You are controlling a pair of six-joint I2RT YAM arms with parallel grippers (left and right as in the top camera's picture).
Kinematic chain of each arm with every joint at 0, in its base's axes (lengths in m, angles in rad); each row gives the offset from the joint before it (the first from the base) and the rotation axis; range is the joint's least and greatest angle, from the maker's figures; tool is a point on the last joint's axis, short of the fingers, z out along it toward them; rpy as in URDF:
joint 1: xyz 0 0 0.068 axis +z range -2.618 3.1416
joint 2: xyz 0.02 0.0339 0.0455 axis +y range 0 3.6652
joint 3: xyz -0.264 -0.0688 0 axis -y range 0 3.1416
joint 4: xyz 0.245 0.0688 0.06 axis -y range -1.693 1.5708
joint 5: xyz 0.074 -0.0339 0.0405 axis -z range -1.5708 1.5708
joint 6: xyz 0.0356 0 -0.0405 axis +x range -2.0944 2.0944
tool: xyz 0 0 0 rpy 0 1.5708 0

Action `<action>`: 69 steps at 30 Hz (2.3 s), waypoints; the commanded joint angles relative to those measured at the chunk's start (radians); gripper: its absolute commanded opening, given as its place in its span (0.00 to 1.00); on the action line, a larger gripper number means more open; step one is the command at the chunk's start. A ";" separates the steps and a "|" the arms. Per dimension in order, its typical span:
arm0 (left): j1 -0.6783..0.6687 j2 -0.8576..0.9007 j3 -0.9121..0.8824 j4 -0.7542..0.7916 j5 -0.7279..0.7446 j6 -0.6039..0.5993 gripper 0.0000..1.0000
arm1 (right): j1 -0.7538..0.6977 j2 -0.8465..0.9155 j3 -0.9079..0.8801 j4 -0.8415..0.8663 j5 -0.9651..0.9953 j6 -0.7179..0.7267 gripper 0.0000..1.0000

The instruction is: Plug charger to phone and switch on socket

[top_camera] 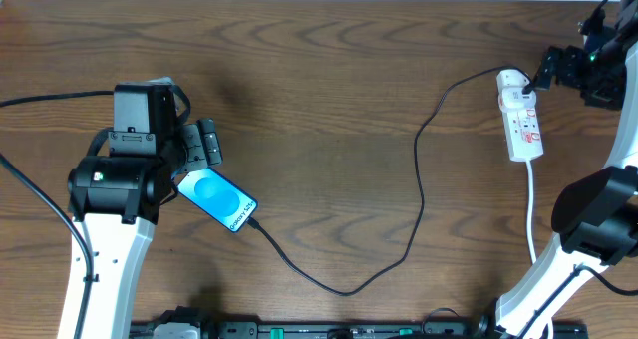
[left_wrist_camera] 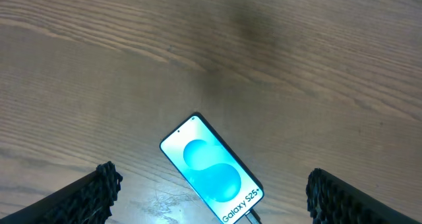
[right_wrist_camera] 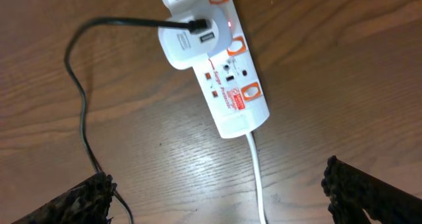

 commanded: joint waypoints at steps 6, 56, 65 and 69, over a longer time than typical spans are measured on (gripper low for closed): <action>-0.004 0.000 0.016 -0.003 -0.020 0.013 0.93 | 0.006 -0.124 -0.200 0.100 0.019 0.021 0.99; -0.004 0.000 0.016 -0.003 -0.020 0.014 0.93 | 0.095 -0.549 -1.031 0.706 -0.012 0.066 0.99; -0.004 0.000 0.016 -0.003 -0.020 0.013 0.93 | 0.095 -0.549 -1.031 0.714 -0.011 0.065 0.99; -0.004 0.000 0.016 -0.003 -0.020 0.013 0.93 | 0.095 -0.549 -1.031 0.714 -0.011 0.065 0.99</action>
